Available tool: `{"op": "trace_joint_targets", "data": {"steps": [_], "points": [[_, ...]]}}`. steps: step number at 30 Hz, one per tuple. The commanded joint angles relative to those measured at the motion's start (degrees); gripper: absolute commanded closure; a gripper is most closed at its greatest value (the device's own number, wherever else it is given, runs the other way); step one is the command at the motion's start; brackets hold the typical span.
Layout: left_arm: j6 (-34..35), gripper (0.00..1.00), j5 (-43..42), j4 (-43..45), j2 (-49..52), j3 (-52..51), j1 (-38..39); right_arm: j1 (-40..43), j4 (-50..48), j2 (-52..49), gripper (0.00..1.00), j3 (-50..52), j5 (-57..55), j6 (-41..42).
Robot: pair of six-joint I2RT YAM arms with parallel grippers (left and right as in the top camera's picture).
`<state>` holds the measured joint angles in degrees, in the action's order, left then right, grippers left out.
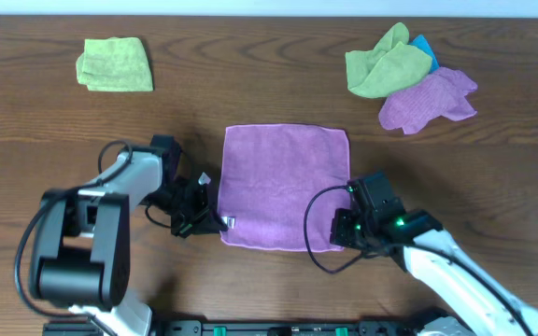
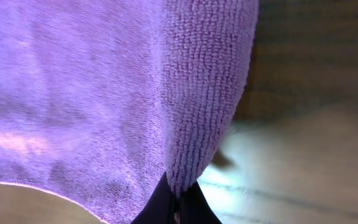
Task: Fold the cloth
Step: 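Hold both bottom corners and fold them up toward the top edge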
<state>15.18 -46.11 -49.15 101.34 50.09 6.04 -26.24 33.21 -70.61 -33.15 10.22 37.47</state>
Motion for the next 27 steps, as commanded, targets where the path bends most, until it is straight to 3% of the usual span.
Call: {"op": "trace_joint_targets", "data": {"steps": [1, 11, 27], "points": [[-0.52, 0.94, 0.76, -0.31, -4.66, -3.08, -0.46, -0.83, 1.95, 4.15, 0.99, 0.26, -2.54, 1.31], [5.14, 0.94, 0.61, 2.45, -10.38, -5.42, -0.46, -0.83, 0.59, 6.93, 0.99, 0.26, -4.59, 3.02], [23.78, 0.94, 0.22, 27.71, -10.38, -5.4, -0.39, 0.92, -16.76, 3.67, 0.99, 0.26, -13.88, 4.04]]}}
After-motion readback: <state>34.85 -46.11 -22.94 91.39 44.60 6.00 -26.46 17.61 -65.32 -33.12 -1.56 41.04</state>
